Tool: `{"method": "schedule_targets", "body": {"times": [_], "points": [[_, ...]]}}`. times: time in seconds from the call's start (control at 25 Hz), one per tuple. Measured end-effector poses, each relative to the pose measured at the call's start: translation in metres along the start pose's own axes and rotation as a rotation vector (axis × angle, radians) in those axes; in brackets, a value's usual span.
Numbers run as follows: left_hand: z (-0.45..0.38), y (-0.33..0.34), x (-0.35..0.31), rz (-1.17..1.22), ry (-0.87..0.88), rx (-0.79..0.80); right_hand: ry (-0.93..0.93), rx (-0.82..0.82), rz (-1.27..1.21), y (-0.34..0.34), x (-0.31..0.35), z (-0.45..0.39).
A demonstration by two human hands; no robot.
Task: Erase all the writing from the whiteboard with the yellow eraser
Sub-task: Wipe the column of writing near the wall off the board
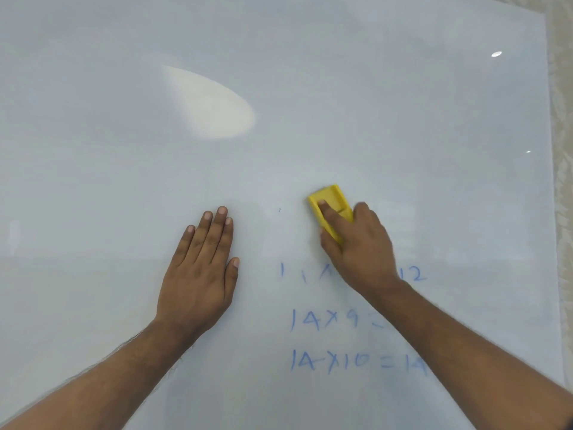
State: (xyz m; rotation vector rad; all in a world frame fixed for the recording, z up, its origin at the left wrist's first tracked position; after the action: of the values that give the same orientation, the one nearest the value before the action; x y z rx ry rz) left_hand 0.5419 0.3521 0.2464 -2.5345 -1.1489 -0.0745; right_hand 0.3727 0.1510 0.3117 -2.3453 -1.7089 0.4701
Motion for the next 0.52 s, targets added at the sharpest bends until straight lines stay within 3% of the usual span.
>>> {"method": "schedule_targets", "body": {"times": [0.08,0.2,0.4,0.52], "points": [[0.001,0.000,0.001,0.005,0.001,0.005,0.000,-0.016,-0.030,0.004,0.025,-0.018],[0.003,0.001,0.002,0.006,0.017,-0.009,-0.162,-0.002,0.000,0.015,0.054,-0.008],[0.012,0.003,0.000,0.017,0.003,-0.010,-0.478,0.168,0.096,0.030,0.029,0.079],[0.018,0.005,-0.011,0.025,-0.032,0.007,-0.384,0.144,0.146,0.022,-0.007,0.084]]}}
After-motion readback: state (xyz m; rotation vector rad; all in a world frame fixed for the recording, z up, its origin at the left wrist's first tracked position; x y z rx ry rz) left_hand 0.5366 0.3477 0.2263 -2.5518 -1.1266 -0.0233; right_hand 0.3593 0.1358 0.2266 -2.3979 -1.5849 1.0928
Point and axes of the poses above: each hand's wrist, its own z-axis away from the middle knuckle, its own y-axis out of the palm, x = y × z, the point moved 2 cm from there along -z, towards the middle knuckle, and after that the axes turned 11 degrees about x, right-handed, at the moved point
